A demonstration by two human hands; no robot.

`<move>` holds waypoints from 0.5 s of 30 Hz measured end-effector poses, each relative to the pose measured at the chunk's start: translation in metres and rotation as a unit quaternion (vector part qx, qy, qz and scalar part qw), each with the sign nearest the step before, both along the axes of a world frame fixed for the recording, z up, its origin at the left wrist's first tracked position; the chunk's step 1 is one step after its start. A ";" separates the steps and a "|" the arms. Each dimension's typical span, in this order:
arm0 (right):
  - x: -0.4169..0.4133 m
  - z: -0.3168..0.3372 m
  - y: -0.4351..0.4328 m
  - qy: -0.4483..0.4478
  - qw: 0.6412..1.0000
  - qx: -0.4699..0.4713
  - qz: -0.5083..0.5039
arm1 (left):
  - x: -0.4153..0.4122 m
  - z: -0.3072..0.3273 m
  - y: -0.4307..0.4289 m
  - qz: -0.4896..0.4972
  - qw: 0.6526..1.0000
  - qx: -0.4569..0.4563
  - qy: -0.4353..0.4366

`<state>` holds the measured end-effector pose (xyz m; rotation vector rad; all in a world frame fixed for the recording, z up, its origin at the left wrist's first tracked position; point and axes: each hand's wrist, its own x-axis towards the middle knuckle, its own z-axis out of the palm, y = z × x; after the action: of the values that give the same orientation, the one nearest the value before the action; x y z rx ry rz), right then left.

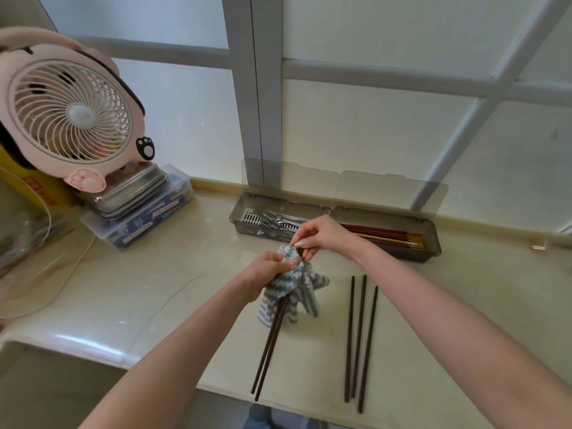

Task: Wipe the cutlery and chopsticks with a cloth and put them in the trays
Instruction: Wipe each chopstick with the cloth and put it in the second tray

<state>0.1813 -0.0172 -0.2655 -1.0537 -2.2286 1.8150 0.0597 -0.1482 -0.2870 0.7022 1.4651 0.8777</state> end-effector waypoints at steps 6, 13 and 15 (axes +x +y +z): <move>0.000 -0.007 -0.001 -0.003 0.998 0.001 -0.066 | 0.001 0.012 0.000 0.012 0.999 -0.010 0.044; 0.036 -0.008 0.041 0.026 0.971 -0.014 -0.239 | -0.011 0.022 0.001 -0.072 0.989 -0.030 0.128; 0.058 -0.010 0.059 0.029 0.955 -0.014 -0.294 | -0.016 0.021 -0.001 -0.090 0.984 -0.042 0.147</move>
<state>0.2395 0.0418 -0.2757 -1.4472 -1.6077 1.5809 0.0437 -0.1493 -0.2665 0.9151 1.6597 0.5879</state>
